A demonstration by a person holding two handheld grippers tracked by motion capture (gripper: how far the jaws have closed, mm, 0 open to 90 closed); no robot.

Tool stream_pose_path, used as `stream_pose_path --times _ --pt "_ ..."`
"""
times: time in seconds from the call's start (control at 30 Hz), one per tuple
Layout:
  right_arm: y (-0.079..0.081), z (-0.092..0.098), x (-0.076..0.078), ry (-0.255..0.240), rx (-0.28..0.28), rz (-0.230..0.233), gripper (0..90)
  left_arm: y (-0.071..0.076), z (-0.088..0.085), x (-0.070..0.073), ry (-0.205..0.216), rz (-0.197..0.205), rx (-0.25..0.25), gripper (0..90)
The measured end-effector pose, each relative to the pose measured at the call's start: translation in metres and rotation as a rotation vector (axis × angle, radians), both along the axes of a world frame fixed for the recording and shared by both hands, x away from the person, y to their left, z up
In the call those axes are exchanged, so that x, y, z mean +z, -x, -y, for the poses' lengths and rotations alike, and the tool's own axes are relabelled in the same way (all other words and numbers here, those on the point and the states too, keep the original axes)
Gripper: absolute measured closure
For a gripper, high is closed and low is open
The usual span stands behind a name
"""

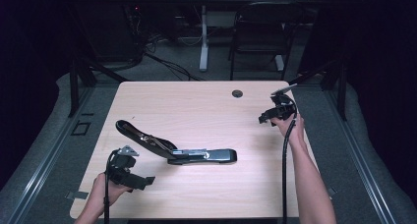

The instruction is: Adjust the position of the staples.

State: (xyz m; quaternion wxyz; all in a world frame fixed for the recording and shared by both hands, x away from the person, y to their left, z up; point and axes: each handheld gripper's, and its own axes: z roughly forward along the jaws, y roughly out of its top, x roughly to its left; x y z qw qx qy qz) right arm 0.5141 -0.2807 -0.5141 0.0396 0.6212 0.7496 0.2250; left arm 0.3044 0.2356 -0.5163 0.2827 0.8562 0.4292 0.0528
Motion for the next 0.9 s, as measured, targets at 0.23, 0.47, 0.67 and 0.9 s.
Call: stream_pose_path --times 0.23,0.47,0.67,0.9 --pt "-0.015 -0.003 -0.004 0.027 -0.033 -0.018 38.7 0.000 0.000 -0.001 -0.008 -0.003 -0.008 0.3" --pt "-0.024 -0.005 -0.013 0.059 -0.073 -0.050 50.4 0.001 0.001 -0.001 -0.013 -0.002 -0.011 0.3" --pt "-0.031 -0.006 -0.014 0.096 -0.105 -0.065 56.2 0.002 0.003 -0.002 -0.016 -0.007 -0.018 0.3" --pt "-0.038 -0.012 -0.022 0.117 -0.146 -0.064 60.6 0.002 0.003 -0.002 -0.022 -0.006 -0.023 0.3"
